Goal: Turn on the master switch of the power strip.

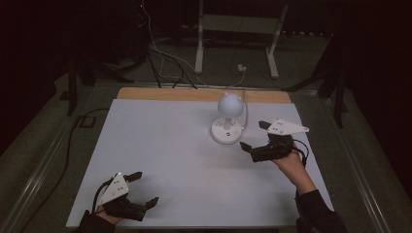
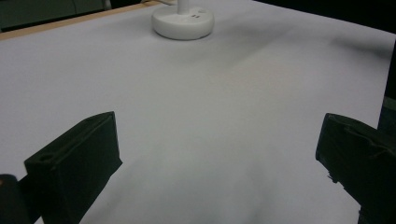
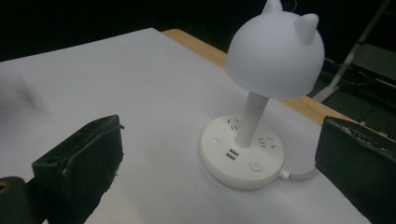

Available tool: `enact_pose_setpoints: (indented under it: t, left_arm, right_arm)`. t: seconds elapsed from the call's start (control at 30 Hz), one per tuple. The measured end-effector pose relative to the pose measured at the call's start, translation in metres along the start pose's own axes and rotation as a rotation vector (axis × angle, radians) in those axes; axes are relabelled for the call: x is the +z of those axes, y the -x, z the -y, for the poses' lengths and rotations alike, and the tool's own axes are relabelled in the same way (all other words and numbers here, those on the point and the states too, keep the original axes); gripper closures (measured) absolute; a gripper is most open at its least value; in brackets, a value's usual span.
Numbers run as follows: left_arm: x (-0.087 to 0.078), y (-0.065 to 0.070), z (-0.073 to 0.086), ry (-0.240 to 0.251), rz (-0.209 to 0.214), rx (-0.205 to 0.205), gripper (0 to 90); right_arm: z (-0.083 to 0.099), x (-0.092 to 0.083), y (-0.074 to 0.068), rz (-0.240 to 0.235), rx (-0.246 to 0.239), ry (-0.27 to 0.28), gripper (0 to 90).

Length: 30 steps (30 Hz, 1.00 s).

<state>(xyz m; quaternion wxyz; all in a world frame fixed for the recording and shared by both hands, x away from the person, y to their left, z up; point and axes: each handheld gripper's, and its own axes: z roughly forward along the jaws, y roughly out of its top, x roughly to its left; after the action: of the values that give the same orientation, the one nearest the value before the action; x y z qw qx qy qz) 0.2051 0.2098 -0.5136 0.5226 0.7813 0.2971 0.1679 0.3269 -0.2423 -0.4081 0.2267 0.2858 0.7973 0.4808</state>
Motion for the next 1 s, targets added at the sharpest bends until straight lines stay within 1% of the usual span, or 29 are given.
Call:
enact_pose_setpoints:
  t: [0.17, 0.2, 0.37, 0.5, 0.57, 0.63, 0.73, 0.77, 0.83, 0.87, 0.93, 0.97, 1.0]
  left_arm:
    - [0.0, 0.0, 0.0, 0.0, 0.0, 0.001, 0.3]
    - [0.0, 0.0, 0.0, 0.001, -0.001, 0.0, 0.3]
    - [0.0, 0.0, 0.0, 0.003, 0.0, -0.001, 0.3]
    - [0.0, 0.0, 0.0, 0.001, 0.0, -0.001, 0.2]
    - [0.0, -0.001, 0.0, 0.003, 0.002, -0.002, 0.3]
    - [0.0, 0.0, 0.0, 0.002, 0.001, -0.001, 0.3]
    - [0.0, 0.0, 0.0, 0.002, 0.002, 0.0, 0.2]
    - [0.0, -0.001, 0.0, 0.003, 0.002, -0.002, 0.2]
    - [-0.001, -0.001, 0.0, 0.002, 0.0, -0.004, 0.2]
    - [0.0, -0.001, 0.0, 0.0, 0.003, -0.001, 0.2]
    - [0.0, -0.001, 0.0, 0.002, 0.002, -0.002, 0.3]
    - [0.0, -0.001, 0.0, 0.002, 0.002, -0.002, 0.3]
    - [0.0, 0.0, 0.0, 0.001, 0.002, -0.002, 0.3]
  right_arm:
    - [-0.001, 0.008, 0.003, -0.004, 0.014, -0.007, 0.6]
    - [-0.002, 0.012, 0.005, -0.004, 0.018, -0.01, 0.6]
    - [-0.001, 0.021, 0.007, -0.001, 0.015, -0.022, 0.6]
    - [0.002, 0.031, 0.011, -0.013, 0.025, -0.034, 0.7]
    - [0.003, 0.033, 0.012, -0.014, 0.026, -0.034, 0.7]
    - [0.004, 0.039, 0.015, -0.02, 0.032, -0.038, 0.7]
    - [0.006, 0.044, 0.017, -0.028, 0.035, -0.036, 0.7]
    - [0.009, 0.048, 0.018, -0.028, 0.032, -0.043, 3.2]
    - [0.01, 0.05, 0.019, -0.024, 0.027, -0.046, 3.3]
    - [0.012, 0.055, 0.021, -0.027, 0.022, -0.056, 3.3]
    - [0.014, 0.057, 0.021, -0.029, 0.016, -0.066, 3.3]
    - [0.016, 0.061, 0.022, -0.028, 0.007, -0.08, 5.4]
    - [0.016, 0.061, 0.022, -0.028, 0.007, -0.08, 5.4]
